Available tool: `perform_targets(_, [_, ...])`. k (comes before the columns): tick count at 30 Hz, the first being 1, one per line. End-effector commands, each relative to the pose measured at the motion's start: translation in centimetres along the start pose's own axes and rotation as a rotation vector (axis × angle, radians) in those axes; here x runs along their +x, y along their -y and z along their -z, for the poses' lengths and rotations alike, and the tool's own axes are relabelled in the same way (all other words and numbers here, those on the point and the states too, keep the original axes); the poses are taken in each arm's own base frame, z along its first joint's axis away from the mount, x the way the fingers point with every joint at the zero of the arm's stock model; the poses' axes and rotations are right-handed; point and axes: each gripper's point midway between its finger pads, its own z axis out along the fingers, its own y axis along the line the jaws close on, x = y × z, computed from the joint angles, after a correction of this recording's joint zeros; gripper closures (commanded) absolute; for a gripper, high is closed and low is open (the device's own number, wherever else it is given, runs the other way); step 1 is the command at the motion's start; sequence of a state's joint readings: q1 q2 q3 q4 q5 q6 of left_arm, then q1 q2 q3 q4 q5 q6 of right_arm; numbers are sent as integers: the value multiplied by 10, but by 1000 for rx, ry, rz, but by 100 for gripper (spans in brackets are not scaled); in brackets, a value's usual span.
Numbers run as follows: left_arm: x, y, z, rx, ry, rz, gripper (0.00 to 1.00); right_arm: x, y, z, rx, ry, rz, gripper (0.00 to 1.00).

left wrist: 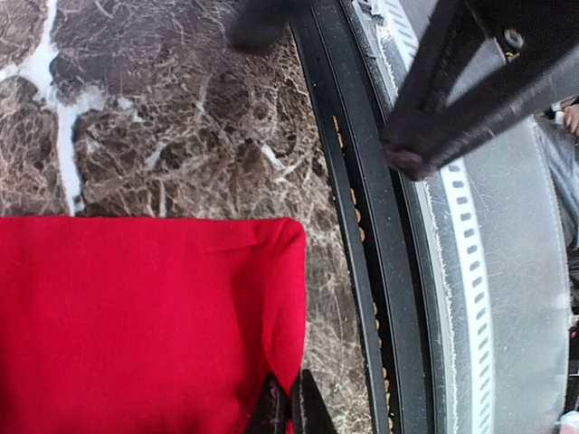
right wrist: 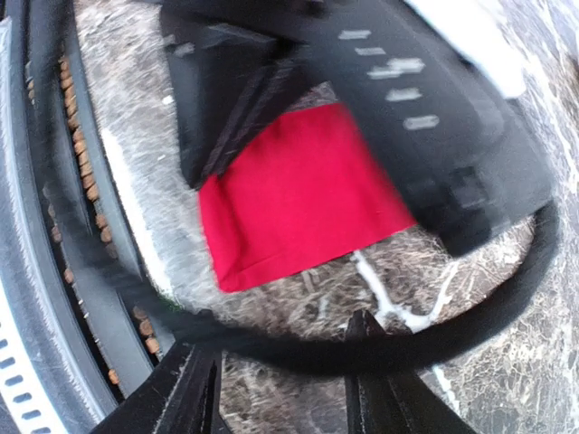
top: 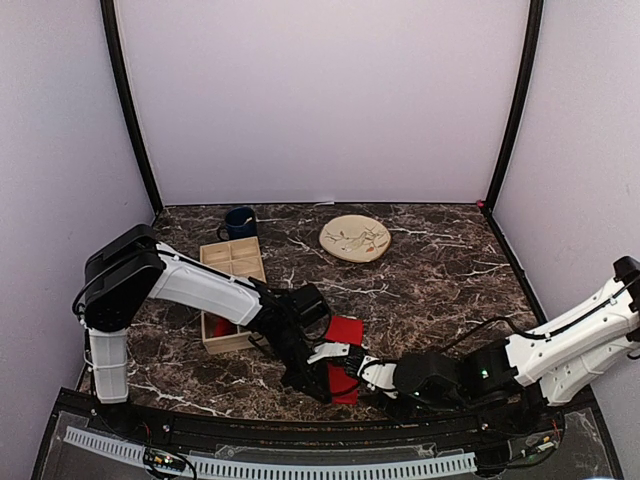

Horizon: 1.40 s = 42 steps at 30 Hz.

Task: Roll the socks
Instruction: Roll the sock at the center of the board.

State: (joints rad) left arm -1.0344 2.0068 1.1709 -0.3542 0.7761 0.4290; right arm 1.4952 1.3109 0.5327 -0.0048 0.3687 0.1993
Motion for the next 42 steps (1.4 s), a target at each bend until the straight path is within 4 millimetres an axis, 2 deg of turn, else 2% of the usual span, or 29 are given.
perform_targets(1, [-2,3,8,62,12,61,100,-5,-6,0,49,21,76,57])
perform_targets(8, [-4,1,12,108,23,107,100,-4,-24,-6,75,0,209,57])
perform_targets(15, [0,2,9,145,2,137,100,-12,-28,-13,96,-2,304,58])
perform_targets(23, [2,2,7,169,-8,154,100,-9,-37,-29,81,-39,407,64])
perform_targets(42, [3,3,7,202,-15,175,100,-2,-27,-49,49,-99,442,72])
